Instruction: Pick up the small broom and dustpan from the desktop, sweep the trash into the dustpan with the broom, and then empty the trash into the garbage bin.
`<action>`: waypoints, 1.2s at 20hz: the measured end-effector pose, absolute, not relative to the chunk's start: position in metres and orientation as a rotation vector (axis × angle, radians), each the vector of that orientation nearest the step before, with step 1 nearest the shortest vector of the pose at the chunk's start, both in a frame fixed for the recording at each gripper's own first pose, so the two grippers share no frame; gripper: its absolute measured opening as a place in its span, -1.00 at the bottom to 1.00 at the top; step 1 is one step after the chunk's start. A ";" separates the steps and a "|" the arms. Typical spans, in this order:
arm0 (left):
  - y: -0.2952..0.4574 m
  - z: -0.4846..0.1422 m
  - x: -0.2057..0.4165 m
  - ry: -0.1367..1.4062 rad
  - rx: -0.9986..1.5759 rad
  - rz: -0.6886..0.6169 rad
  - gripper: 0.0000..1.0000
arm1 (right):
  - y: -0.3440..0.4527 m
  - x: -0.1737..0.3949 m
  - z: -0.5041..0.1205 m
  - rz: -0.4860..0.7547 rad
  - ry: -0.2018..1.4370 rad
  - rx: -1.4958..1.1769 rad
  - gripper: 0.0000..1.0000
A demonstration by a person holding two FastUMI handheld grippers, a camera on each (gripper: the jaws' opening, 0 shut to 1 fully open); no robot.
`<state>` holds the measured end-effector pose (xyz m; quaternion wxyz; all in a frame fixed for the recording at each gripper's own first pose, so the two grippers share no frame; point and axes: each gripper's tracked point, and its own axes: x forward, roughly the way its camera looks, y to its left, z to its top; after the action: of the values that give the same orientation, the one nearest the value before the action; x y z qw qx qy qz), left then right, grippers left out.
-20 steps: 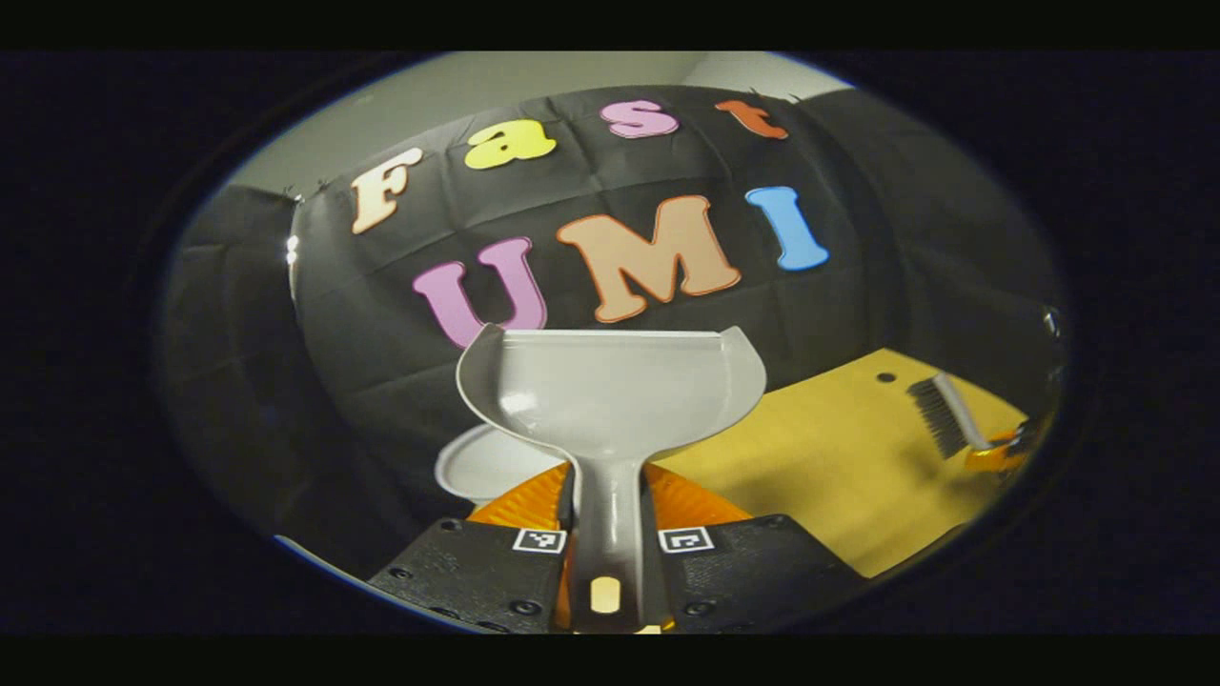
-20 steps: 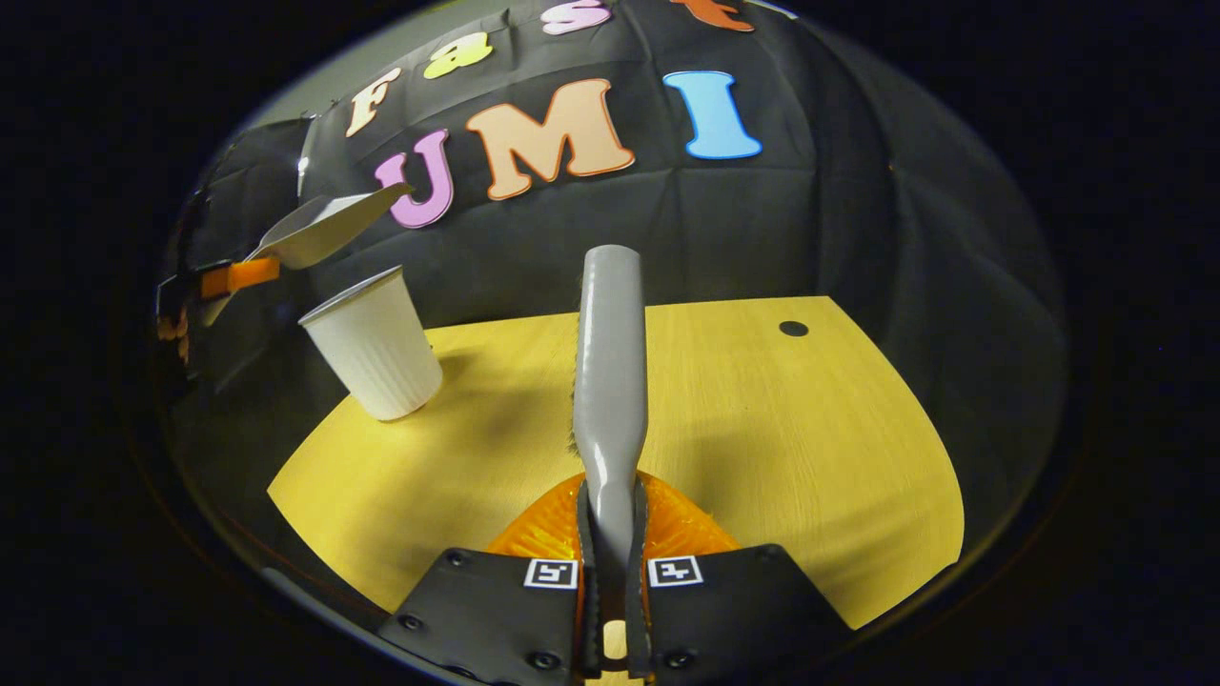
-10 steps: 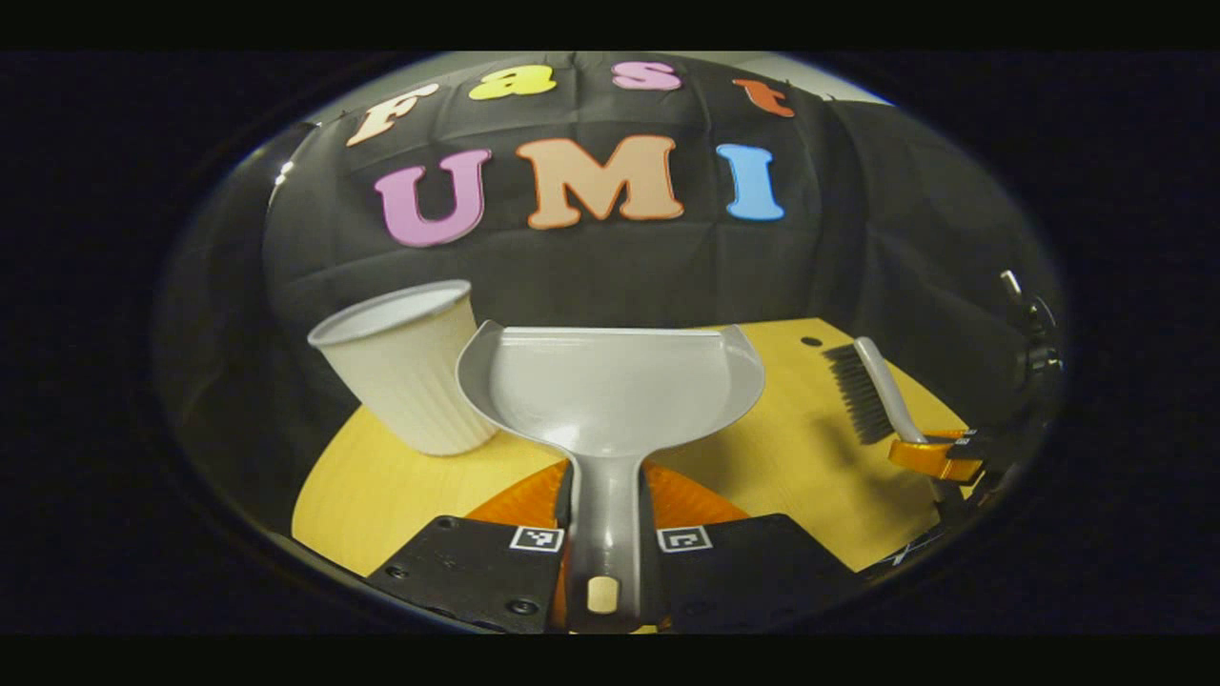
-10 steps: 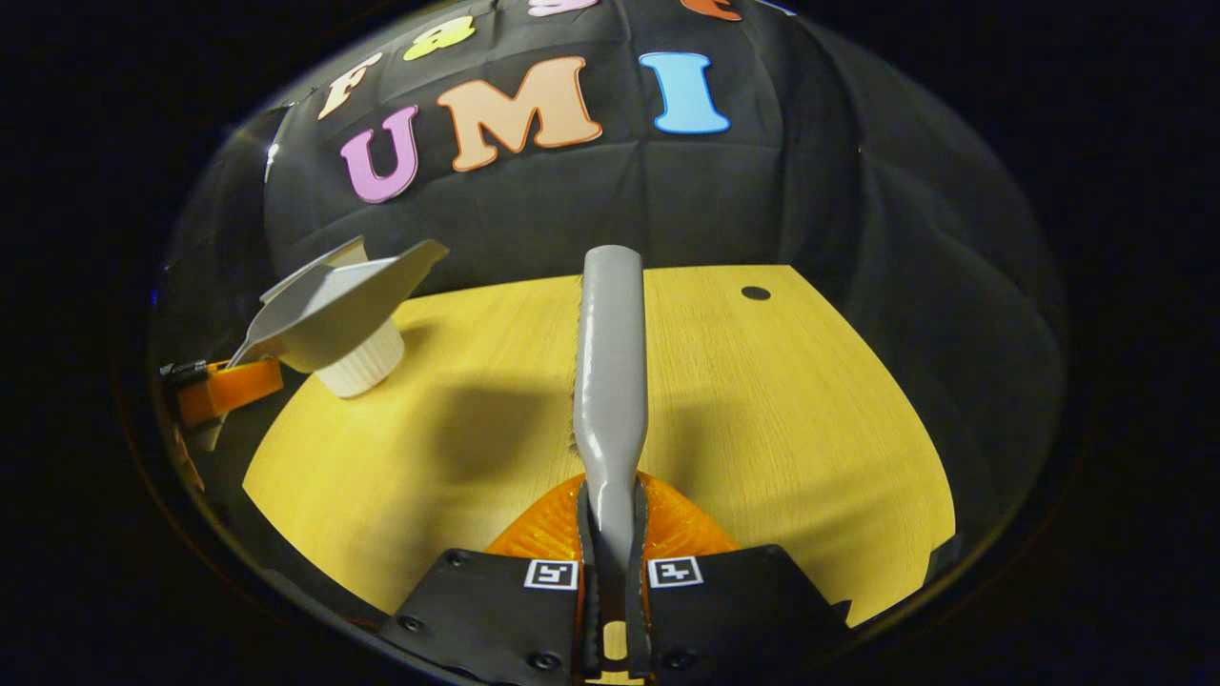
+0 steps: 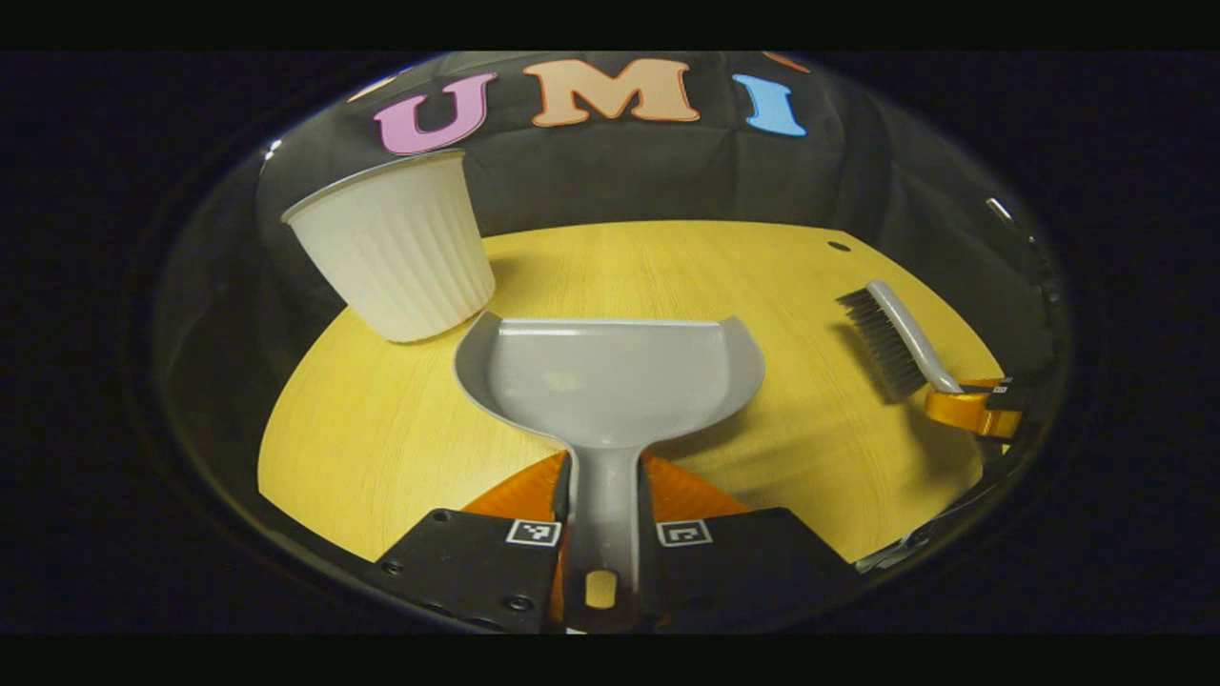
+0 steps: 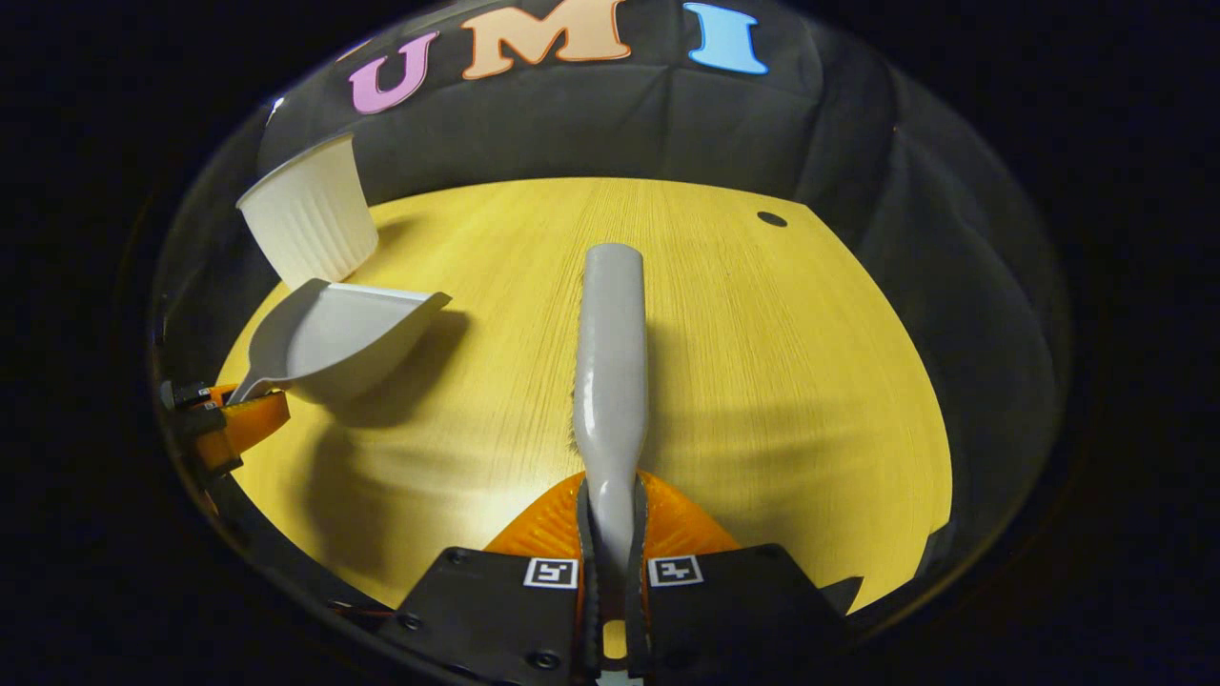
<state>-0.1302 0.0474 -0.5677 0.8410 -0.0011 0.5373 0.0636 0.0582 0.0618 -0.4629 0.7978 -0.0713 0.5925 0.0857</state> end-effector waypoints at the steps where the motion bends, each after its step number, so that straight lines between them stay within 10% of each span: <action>1: 0.045 -0.568 -0.133 1.145 0.001 0.133 -0.56 | 0.065 0.061 -0.461 0.186 1.288 -0.167 -0.75; 10: 0.036 -0.551 -0.124 1.163 -0.050 0.126 -0.34 | 0.082 0.068 -0.450 0.238 1.335 -0.231 -0.48; 11: 0.028 -0.547 -0.122 1.149 -0.050 0.119 -0.22 | 0.085 0.067 -0.449 0.247 1.333 -0.229 -0.11; 14: 0.011 -0.527 -0.113 1.096 -0.044 0.112 0.94 | 0.092 0.068 -0.436 0.260 1.296 -0.214 0.69; 15: 0.012 -0.514 -0.109 1.065 -0.033 0.114 0.88 | 0.093 0.070 -0.428 0.262 1.274 -0.206 0.99; 24: 0.015 -0.346 -0.041 0.617 0.013 0.227 0.87 | 0.098 0.125 -0.253 0.326 0.689 -0.066 0.99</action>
<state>-0.0408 0.0149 -0.3456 0.9465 0.0063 0.3028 0.1114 0.1245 0.0976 -0.2528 0.9278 -0.0322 0.3361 0.1589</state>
